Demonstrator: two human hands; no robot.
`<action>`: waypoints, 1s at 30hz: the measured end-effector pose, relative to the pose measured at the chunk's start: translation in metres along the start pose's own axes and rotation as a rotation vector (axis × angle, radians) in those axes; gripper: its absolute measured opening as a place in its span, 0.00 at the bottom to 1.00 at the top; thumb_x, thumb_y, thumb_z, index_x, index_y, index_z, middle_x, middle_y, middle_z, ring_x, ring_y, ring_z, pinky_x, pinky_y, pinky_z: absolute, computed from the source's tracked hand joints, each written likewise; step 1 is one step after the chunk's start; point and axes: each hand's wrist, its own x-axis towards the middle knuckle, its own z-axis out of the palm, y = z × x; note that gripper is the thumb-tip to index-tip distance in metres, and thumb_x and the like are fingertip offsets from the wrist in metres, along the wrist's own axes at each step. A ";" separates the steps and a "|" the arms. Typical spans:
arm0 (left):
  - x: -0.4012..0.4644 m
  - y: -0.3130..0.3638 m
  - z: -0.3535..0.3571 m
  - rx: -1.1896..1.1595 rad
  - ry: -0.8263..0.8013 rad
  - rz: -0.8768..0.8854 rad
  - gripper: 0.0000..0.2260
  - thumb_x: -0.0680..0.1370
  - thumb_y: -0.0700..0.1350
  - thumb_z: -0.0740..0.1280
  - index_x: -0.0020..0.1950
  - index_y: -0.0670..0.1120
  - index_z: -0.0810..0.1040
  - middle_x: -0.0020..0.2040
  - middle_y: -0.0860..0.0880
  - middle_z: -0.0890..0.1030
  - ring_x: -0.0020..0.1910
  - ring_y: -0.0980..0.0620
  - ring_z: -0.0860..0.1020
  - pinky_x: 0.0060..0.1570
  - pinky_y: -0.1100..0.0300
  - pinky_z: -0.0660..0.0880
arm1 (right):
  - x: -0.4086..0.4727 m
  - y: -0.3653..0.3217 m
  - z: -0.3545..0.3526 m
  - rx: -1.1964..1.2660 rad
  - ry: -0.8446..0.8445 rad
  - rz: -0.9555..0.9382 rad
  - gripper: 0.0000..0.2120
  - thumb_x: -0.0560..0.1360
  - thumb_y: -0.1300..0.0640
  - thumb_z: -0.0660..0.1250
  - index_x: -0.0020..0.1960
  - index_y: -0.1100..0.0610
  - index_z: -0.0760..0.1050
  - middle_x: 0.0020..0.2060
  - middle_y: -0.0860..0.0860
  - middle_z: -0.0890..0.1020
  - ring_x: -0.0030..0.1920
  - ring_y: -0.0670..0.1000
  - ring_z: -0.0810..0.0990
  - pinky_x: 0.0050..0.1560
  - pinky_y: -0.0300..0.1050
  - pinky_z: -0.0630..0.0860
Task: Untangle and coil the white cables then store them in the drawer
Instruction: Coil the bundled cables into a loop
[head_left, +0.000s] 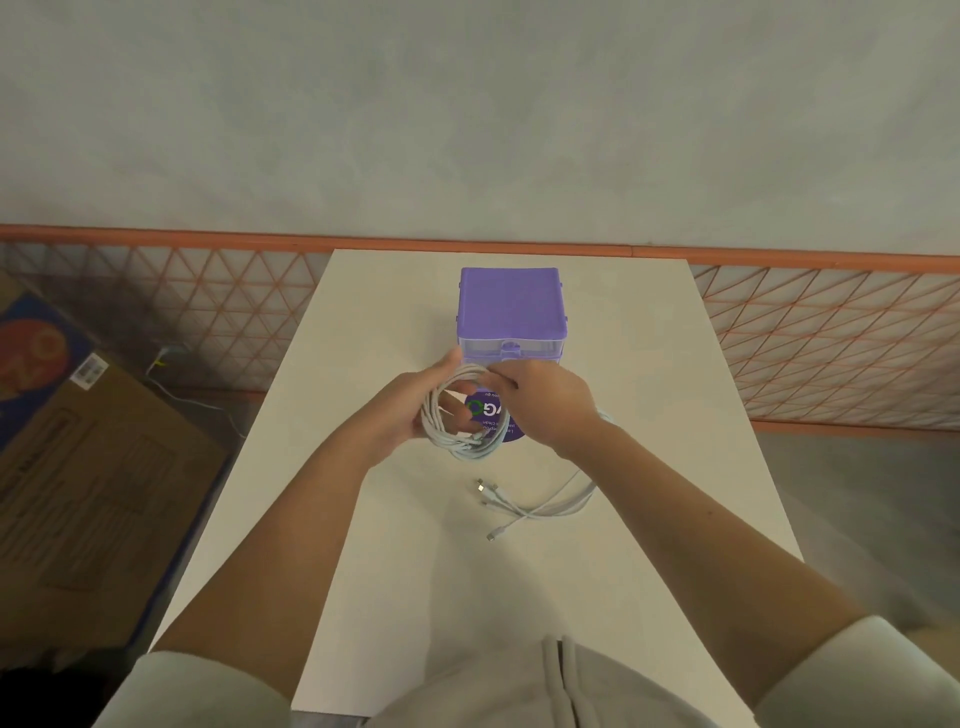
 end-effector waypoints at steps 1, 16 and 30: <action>0.002 0.001 -0.001 -0.020 0.020 -0.009 0.22 0.81 0.60 0.59 0.48 0.44 0.81 0.31 0.49 0.76 0.38 0.48 0.84 0.49 0.55 0.79 | 0.000 -0.001 -0.001 0.001 -0.003 -0.023 0.20 0.83 0.42 0.52 0.48 0.51 0.78 0.40 0.48 0.80 0.40 0.51 0.77 0.35 0.43 0.69; -0.011 0.004 -0.016 -0.172 -0.435 -0.096 0.12 0.75 0.39 0.69 0.58 0.38 0.80 0.48 0.41 0.85 0.53 0.42 0.83 0.52 0.56 0.79 | 0.001 0.020 -0.018 0.433 0.116 0.077 0.31 0.78 0.37 0.60 0.27 0.57 0.58 0.22 0.48 0.60 0.25 0.49 0.59 0.30 0.45 0.58; -0.003 0.020 0.014 0.002 -0.357 0.053 0.15 0.82 0.53 0.57 0.40 0.46 0.69 0.32 0.52 0.62 0.29 0.55 0.61 0.34 0.65 0.69 | 0.009 0.013 -0.029 0.662 0.121 0.052 0.33 0.79 0.33 0.52 0.33 0.62 0.68 0.28 0.52 0.69 0.30 0.48 0.66 0.36 0.43 0.66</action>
